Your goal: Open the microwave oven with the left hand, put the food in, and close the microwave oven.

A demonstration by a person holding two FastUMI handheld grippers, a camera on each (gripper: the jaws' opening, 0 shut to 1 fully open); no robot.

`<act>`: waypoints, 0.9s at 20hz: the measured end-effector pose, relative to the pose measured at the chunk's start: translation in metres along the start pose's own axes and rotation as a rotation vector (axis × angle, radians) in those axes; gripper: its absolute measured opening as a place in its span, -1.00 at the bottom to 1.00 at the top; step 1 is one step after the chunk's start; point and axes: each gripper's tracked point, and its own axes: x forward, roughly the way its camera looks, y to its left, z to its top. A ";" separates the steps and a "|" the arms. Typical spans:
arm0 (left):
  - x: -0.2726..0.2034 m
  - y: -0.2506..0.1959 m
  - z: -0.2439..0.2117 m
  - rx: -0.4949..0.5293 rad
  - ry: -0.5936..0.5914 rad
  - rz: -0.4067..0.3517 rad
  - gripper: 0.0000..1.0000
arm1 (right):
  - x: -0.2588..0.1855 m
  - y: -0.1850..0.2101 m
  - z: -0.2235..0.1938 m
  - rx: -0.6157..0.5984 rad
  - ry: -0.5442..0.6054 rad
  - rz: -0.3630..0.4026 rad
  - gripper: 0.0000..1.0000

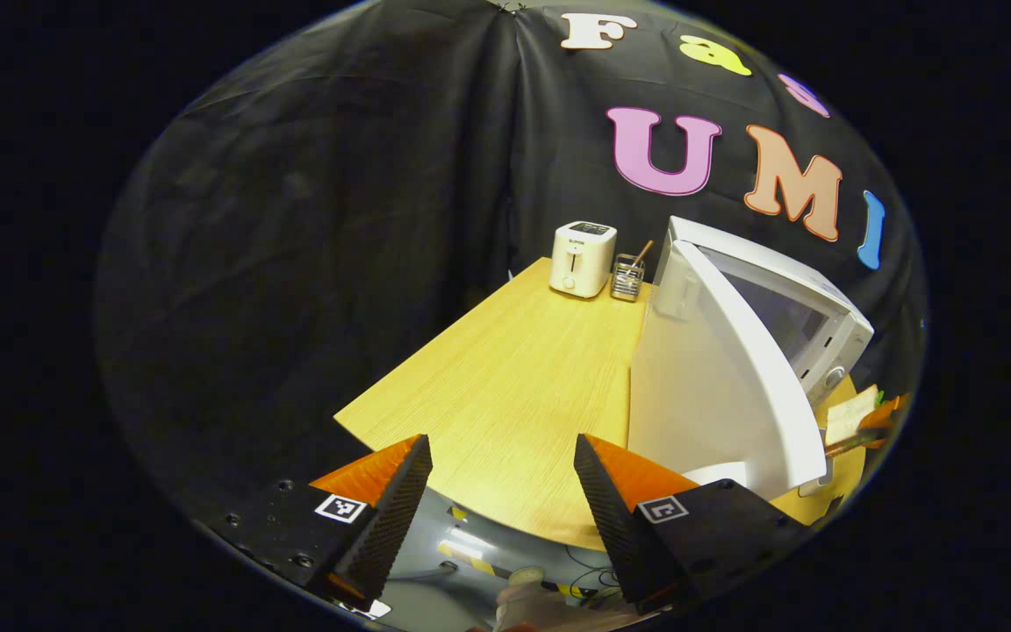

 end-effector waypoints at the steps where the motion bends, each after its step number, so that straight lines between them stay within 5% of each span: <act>1: 0.006 -0.001 0.000 0.007 0.005 -0.025 0.92 | 0.001 0.012 -0.006 0.029 -0.016 0.019 -0.35; 7: 0.031 -0.002 0.002 0.019 0.042 -0.129 0.91 | 0.023 0.096 -0.040 0.183 -0.062 0.199 -0.48; 8: 0.033 -0.001 0.002 0.018 0.048 -0.139 0.92 | 0.029 0.107 -0.044 0.189 -0.068 0.223 -0.34; 11: 0.034 -0.003 0.001 -0.001 0.062 -0.169 0.90 | 0.054 0.138 -0.054 0.192 -0.086 0.272 -0.48; 13: 0.033 -0.005 -0.001 -0.003 0.070 -0.183 0.90 | 0.067 0.156 -0.058 0.218 -0.094 0.310 -0.34; 18: 0.033 -0.008 0.003 0.021 0.068 -0.198 0.90 | 0.100 0.190 -0.046 0.259 -0.159 0.355 -0.34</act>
